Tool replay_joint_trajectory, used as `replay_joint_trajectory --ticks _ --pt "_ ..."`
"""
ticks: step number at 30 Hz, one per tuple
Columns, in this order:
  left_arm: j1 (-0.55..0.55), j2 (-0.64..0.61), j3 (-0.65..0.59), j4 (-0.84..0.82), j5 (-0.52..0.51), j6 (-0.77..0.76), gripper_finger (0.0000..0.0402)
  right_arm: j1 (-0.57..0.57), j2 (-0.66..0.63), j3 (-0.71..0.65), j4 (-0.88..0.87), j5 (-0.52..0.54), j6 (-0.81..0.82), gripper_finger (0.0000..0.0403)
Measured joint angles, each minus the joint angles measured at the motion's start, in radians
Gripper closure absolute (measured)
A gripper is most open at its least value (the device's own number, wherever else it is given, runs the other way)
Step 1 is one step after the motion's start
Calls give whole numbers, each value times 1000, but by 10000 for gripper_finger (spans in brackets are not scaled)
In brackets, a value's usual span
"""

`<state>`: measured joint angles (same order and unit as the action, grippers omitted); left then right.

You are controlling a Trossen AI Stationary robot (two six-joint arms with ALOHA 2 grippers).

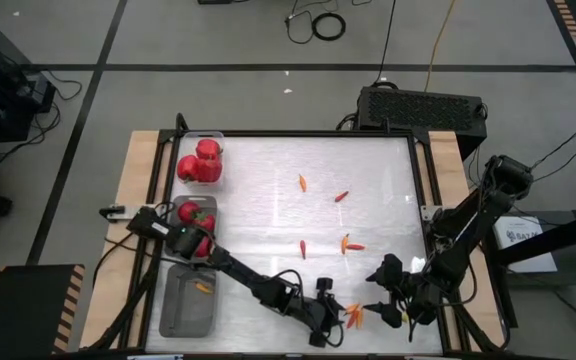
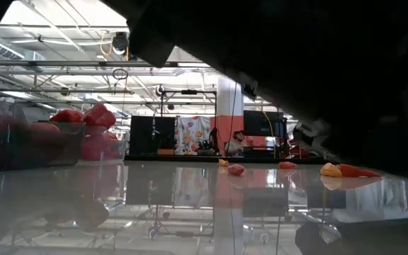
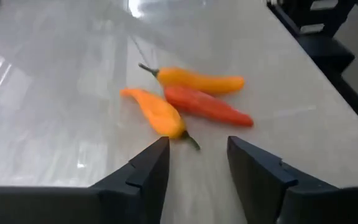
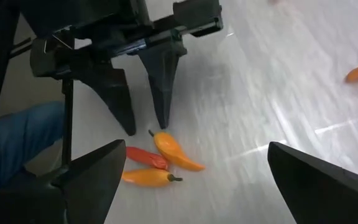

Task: Sort produce into baskets
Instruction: Put the bottom right orange chili pepper into the bottom black transparent bin

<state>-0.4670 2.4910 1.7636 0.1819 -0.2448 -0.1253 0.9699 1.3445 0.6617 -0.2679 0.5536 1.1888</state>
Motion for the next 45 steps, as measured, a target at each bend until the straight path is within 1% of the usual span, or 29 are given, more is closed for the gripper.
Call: replay_joint_trajectory --ticks 7,10,15,21,23,25,38,40,45 --pt "6 5 1 4 -31 0 169 -1 0 0 2 2 1 19" --pt "9 21 1 42 -32 -3 153 -1 0 0 2 2 4 19" --pt "13 67 25 81 -21 -52 151 -1 0 0 7 21 10 19" --pt "13 84 34 79 -21 -52 155 -1 0 0 8 23 30 19" --pt "14 85 34 78 -17 -52 168 -1 0 0 8 23 31 19" --pt "15 86 33 77 -12 -52 190 -1 0 0 8 23 31 19" --pt "28 86 31 77 -9 -50 383 -1 0 0 8 23 31 19" --pt "29 86 31 81 -17 -50 395 -1 0 0 8 23 38 19" --pt "30 71 28 85 -34 -42 397 -1 0 0 8 23 57 19"
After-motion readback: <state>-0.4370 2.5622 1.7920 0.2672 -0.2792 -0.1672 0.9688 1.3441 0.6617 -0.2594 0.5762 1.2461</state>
